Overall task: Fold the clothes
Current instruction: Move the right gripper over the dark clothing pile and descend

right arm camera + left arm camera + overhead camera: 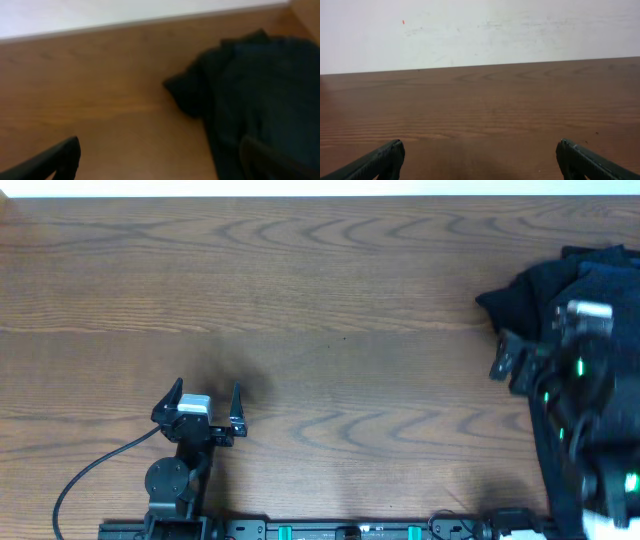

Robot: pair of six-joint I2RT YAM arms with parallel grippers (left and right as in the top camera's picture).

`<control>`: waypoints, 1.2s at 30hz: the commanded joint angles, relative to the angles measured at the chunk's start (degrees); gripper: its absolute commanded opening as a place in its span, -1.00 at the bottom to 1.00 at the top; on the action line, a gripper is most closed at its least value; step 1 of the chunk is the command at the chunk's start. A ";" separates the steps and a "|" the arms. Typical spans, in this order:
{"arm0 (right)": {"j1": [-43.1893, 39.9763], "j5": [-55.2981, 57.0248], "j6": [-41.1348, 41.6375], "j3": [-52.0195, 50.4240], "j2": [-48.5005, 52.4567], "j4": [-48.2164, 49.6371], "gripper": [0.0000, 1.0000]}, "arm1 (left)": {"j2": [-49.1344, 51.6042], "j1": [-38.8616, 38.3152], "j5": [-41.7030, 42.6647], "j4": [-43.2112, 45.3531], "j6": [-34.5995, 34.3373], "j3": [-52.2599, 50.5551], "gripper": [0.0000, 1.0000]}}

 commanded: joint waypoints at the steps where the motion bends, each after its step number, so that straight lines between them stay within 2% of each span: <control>1: -3.72 3.17 -0.87 6.51 8.74 -4.46 0.98 | -0.39 -0.20 1.36 -2.05 0.68 -0.83 0.96; 8: -10.78 3.82 -0.15 7.41 21.00 -5.33 0.99 | -0.39 -0.20 1.36 -2.03 0.68 -0.83 0.96; 10: -11.96 3.78 0.50 7.37 22.95 -4.76 0.80 | -0.39 -0.20 1.38 -2.05 0.68 -0.83 0.96; 11: -12.63 3.78 0.66 7.37 24.26 -4.37 0.61 | -0.39 -0.20 1.36 -2.05 0.68 -0.83 0.96; 13: -13.81 3.82 0.63 7.37 26.67 -3.69 0.04 | -0.39 -0.20 1.36 -2.05 0.68 -0.83 0.96; 14: -14.49 3.80 0.63 7.37 28.06 -2.89 -0.13 | -0.39 -0.20 1.38 -2.05 0.68 -0.83 0.96; 17: -16.44 3.78 0.66 7.37 32.22 0.02 -0.33 | -0.39 -0.20 1.36 -2.05 0.68 -0.83 0.96; 25: -18.16 3.82 0.63 7.37 42.77 5.22 -0.32 | -0.39 -0.20 1.36 -2.05 0.68 -0.83 0.96; 36: -18.27 8.96 0.63 7.37 55.52 11.26 -0.20 | -0.39 -0.20 1.36 -2.05 0.68 -0.83 0.96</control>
